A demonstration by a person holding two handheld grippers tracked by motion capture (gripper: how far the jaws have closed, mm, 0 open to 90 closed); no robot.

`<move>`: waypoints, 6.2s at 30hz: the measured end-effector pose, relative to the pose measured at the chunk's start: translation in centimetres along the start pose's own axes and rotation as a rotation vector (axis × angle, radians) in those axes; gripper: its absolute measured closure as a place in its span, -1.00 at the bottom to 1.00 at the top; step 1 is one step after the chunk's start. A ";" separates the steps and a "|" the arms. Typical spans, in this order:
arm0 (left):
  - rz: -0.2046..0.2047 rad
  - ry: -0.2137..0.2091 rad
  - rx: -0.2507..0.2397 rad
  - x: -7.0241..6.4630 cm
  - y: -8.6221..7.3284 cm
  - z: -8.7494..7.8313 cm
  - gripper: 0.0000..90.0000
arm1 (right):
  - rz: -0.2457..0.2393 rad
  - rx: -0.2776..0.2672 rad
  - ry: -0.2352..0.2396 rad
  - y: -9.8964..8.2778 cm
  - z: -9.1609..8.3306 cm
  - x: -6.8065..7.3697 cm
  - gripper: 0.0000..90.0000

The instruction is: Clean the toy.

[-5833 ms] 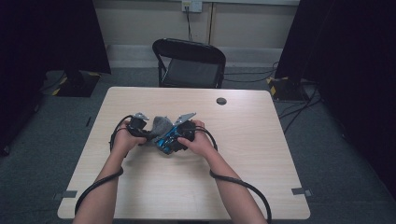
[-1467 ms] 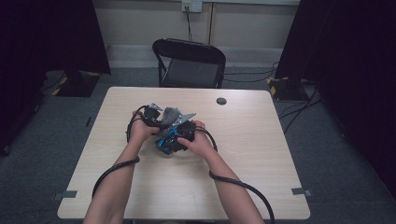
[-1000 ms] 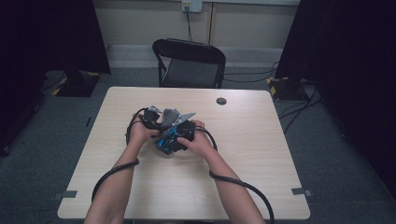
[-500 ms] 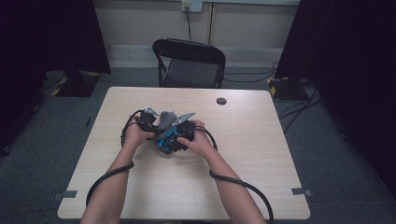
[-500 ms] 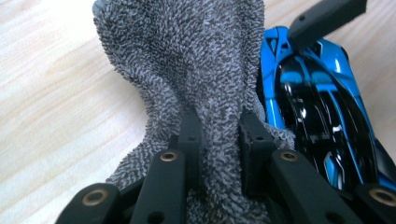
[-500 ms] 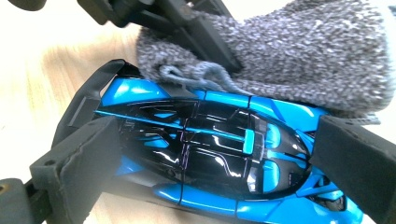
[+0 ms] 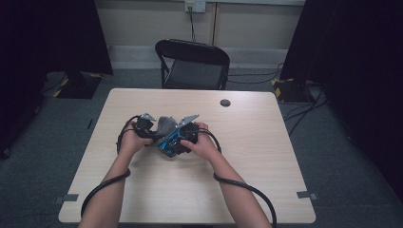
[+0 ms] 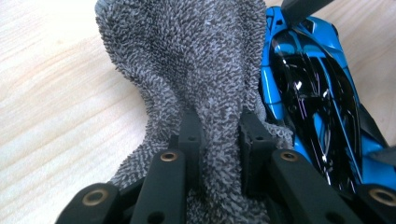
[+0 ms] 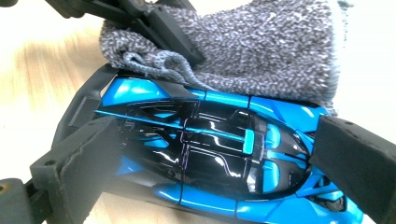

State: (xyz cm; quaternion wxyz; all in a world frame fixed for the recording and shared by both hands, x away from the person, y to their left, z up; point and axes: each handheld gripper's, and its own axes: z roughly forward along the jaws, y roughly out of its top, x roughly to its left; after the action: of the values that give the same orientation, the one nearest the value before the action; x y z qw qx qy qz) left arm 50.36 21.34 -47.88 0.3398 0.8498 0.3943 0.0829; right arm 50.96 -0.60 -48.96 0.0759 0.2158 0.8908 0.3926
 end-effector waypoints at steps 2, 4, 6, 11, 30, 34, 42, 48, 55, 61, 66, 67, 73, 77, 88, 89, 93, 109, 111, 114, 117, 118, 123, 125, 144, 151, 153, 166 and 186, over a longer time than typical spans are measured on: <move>0.005 0.002 0.005 0.0 -0.2 -0.3 0.65 | 0.000 0.000 0.000 0.0 0.0 0.0 -0.98; 0.006 0.003 0.015 0.0 -0.5 -0.6 0.65 | -0.001 -0.001 0.000 0.0 0.0 0.0 -0.98; 0.005 0.006 0.012 0.0 -0.8 -0.9 0.65 | -0.001 -0.002 0.001 0.0 0.0 0.0 -0.98; 0.000 0.004 0.008 -0.4 -1.8 -1.5 0.65 | 0.000 -0.003 0.000 0.0 0.0 0.0 -0.98; -0.049 0.000 -0.030 -1.9 -4.8 -3.9 0.65 | -0.001 -0.002 0.003 0.0 0.0 0.0 -0.98; -0.051 -0.001 -0.032 -2.1 -5.4 -4.6 0.65 | -0.001 -0.004 0.003 0.0 0.0 -0.1 -0.98; -0.070 0.004 -0.039 -2.1 -6.1 -6.2 0.65 | -0.001 -0.013 0.004 -0.1 0.0 -0.1 -0.98; -0.048 0.019 -0.059 -2.3 -5.6 -7.9 0.64 | 0.001 -0.024 0.002 -0.3 0.0 0.0 -0.98; -0.040 0.035 -0.066 -2.4 -4.8 -8.7 0.64 | 0.007 -0.051 -0.004 -0.6 -0.1 0.0 -0.98; -0.035 0.030 -0.090 -2.6 -3.9 -8.9 0.61 | 0.011 -0.042 -0.011 -0.5 -0.3 0.0 -0.91; -0.033 0.036 -0.110 -2.8 -3.1 -9.3 0.61 | 0.006 -0.057 0.000 -0.6 -0.9 -0.3 -0.67; -0.033 0.034 -0.110 -2.9 -2.9 -9.4 0.61 | 0.004 -0.059 -0.002 -0.6 -1.1 -0.4 -0.65; -0.007 0.018 -0.125 -3.9 -1.5 -9.3 0.59 | 0.019 -0.078 0.005 -0.6 -2.7 -1.0 -0.67; 0.020 0.006 -0.122 -4.6 -0.4 -8.9 0.59 | 0.007 -0.084 0.019 -0.8 -4.2 -1.3 -0.67; 0.089 -0.038 -0.123 -7.5 3.1 -6.8 0.60 | 0.018 -0.105 -0.003 -3.2 -9.7 -3.4 -0.64; 0.097 -0.043 -0.124 -7.8 3.5 -6.6 0.60 | 0.020 -0.105 -0.007 -3.6 -10.2 -3.6 -0.64; 0.120 -0.070 -0.127 -9.0 4.7 -5.6 0.60 | 0.034 -0.119 -0.023 -5.0 -11.9 -4.3 -0.64; 0.193 -0.159 -0.103 -13.5 6.6 -0.5 0.60 | 0.083 -0.141 -0.076 -9.4 -16.3 -5.5 -0.64; 0.199 -0.174 -0.099 -14.0 6.7 0.2 0.59 | 0.094 -0.144 -0.083 -9.9 -16.8 -5.7 -0.64; 0.204 -0.187 -0.088 -14.6 6.7 1.3 0.59 | 0.101 -0.146 -0.092 -10.6 -17.5 -5.9 -0.64; 0.210 -0.198 -0.080 -15.1 6.7 2.2 0.59 | 0.108 -0.155 -0.099 -11.3 -18.4 -6.2 -0.64; 0.212 -0.200 -0.081 -15.3 6.7 2.5 0.59 | 0.112 -0.160 -0.100 -11.5 -18.7 -6.3 -0.64; 0.245 -0.228 -0.049 -16.4 6.8 4.1 0.59 | 0.132 -0.166 -0.113 -12.6 -19.8 -6.6 -0.63; 0.255 -0.238 -0.044 -17.0 6.8 4.8 0.59 | 0.136 -0.166 -0.114 -12.9 -20.0 -6.6 -0.63; 0.336 -0.247 -0.048 -18.3 6.0 6.2 -0.11 | 0.126 -0.193 -0.089 -13.0 -20.3 -5.8 -0.63; 0.320 -0.213 -0.062 -17.3 5.7 4.5 -0.27 | 0.078 -0.189 -0.043 -11.9 -19.3 -4.7 -0.62; 0.302 -0.204 -0.073 -16.8 5.6 4.0 -0.30 | 0.067 -0.191 -0.019 -11.5 -18.7 -4.2 -0.61; 0.193 -0.113 -0.093 -12.6 4.5 1.2 -0.61 | -0.006 -0.106 0.083 -11.3 -14.8 -2.2 -0.58; 0.076 0.019 -0.052 -6.7 3.3 2.5 -0.63 | -0.021 -0.052 0.038 -13.9 -13.0 -1.5 -0.58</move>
State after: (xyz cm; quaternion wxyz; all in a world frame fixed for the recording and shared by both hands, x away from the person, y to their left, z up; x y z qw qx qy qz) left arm 48.89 13.66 -46.75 0.3545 0.8543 0.3627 0.1142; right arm 43.88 -18.24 -50.34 0.0686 0.1967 0.8838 0.4189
